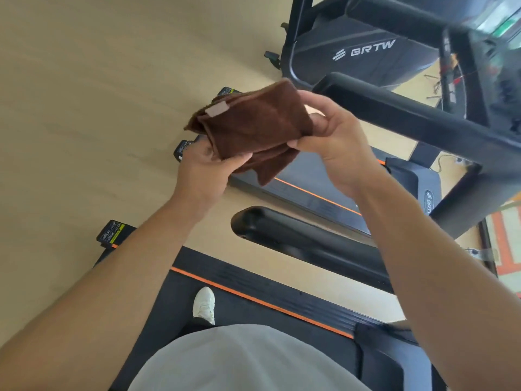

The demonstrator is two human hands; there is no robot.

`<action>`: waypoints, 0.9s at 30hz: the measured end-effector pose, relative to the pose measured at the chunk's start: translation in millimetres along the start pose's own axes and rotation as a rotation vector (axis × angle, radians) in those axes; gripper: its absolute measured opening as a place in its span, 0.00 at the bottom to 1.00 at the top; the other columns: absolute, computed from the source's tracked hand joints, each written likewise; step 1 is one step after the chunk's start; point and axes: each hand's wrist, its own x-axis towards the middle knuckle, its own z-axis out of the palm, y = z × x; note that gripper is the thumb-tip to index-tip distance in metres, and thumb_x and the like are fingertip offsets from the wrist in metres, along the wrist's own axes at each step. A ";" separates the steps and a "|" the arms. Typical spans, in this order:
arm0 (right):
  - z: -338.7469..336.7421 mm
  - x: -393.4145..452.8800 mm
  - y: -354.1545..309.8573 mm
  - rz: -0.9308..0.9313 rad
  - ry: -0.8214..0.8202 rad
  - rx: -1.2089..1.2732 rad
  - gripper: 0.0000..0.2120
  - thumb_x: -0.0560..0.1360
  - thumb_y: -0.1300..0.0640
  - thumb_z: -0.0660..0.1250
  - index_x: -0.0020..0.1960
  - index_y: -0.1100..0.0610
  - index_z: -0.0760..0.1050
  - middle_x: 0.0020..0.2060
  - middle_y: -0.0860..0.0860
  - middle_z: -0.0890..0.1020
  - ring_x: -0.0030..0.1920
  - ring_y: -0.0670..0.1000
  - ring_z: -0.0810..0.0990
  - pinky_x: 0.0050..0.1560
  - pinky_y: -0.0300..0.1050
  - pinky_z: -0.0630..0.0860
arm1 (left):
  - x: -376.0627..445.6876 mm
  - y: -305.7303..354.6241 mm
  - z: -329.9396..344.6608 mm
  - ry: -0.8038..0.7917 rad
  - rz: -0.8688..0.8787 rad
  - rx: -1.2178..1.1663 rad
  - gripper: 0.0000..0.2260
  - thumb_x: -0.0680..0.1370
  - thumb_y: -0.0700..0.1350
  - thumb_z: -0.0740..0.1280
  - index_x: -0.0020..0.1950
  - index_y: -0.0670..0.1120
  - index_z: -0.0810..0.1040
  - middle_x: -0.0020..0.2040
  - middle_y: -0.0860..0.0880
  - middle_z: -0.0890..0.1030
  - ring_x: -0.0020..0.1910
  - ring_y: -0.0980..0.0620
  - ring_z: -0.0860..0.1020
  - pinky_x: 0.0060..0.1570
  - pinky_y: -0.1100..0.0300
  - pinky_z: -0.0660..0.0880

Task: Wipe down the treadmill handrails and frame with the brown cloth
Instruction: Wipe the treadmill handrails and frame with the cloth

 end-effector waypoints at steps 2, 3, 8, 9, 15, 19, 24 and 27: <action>-7.2 -12.0 -2.0 -0.044 0.028 -0.042 0.30 0.67 0.78 0.72 0.65 0.57 0.78 0.44 0.51 0.88 0.45 0.53 0.85 0.56 0.52 0.81 | -3.6 -0.3 7.0 -0.075 0.036 0.030 0.11 0.73 0.34 0.76 0.52 0.48 0.85 0.43 0.63 0.86 0.46 0.64 0.83 0.50 0.68 0.77; -9.4 -22.7 3.8 -0.048 0.035 -0.077 0.28 0.67 0.76 0.73 0.62 0.53 0.80 0.45 0.48 0.88 0.46 0.50 0.85 0.56 0.49 0.80 | -7.6 -7.6 8.0 -0.108 0.037 0.077 0.11 0.73 0.35 0.76 0.51 0.49 0.85 0.44 0.63 0.86 0.48 0.63 0.83 0.51 0.69 0.76; -26.0 -96.7 72.4 0.265 -0.221 -0.631 0.34 0.70 0.79 0.64 0.43 0.38 0.86 0.48 0.39 0.87 0.53 0.44 0.85 0.59 0.36 0.77 | -43.4 -95.5 -19.1 -0.415 0.006 0.513 0.21 0.73 0.28 0.71 0.56 0.53 0.83 0.59 0.52 0.82 0.64 0.52 0.78 0.66 0.57 0.72; -26.1 -111.5 87.9 0.373 -0.352 -0.779 0.33 0.68 0.78 0.60 0.40 0.41 0.86 0.47 0.38 0.87 0.54 0.44 0.84 0.60 0.39 0.77 | -52.1 -110.9 -26.6 -0.524 0.008 0.624 0.25 0.73 0.26 0.66 0.52 0.57 0.84 0.61 0.56 0.80 0.68 0.58 0.72 0.70 0.61 0.68; 25.0 -101.7 117.2 0.173 -0.096 -1.073 0.24 0.70 0.49 0.76 0.65 0.42 0.78 0.65 0.41 0.78 0.66 0.48 0.72 0.69 0.48 0.70 | -59.7 -142.7 -57.9 -0.378 -0.226 0.616 0.29 0.76 0.26 0.61 0.32 0.58 0.83 0.52 0.65 0.82 0.54 0.66 0.78 0.53 0.69 0.73; 60.5 -53.3 140.9 0.325 -0.352 -1.327 0.52 0.64 0.33 0.76 0.80 0.43 0.54 0.70 0.48 0.73 0.67 0.56 0.74 0.68 0.57 0.71 | -38.1 -132.5 -74.1 -0.250 -0.265 0.497 0.19 0.78 0.31 0.65 0.42 0.54 0.85 0.48 0.61 0.85 0.52 0.62 0.81 0.58 0.65 0.75; 102.7 -4.8 147.8 0.230 -0.555 -1.472 0.26 0.73 0.35 0.67 0.67 0.46 0.73 0.52 0.49 0.79 0.49 0.55 0.80 0.48 0.51 0.77 | -26.8 -125.1 -92.7 -0.156 -0.296 0.450 0.12 0.79 0.37 0.69 0.44 0.54 0.85 0.45 0.59 0.85 0.48 0.59 0.82 0.53 0.64 0.77; 130.8 17.6 155.8 0.235 -0.657 -1.540 0.17 0.77 0.42 0.66 0.60 0.50 0.79 0.45 0.50 0.79 0.40 0.52 0.77 0.39 0.49 0.70 | -28.3 -122.4 -97.4 -0.145 -0.338 0.459 0.12 0.79 0.38 0.69 0.43 0.55 0.84 0.44 0.61 0.85 0.47 0.62 0.82 0.50 0.66 0.75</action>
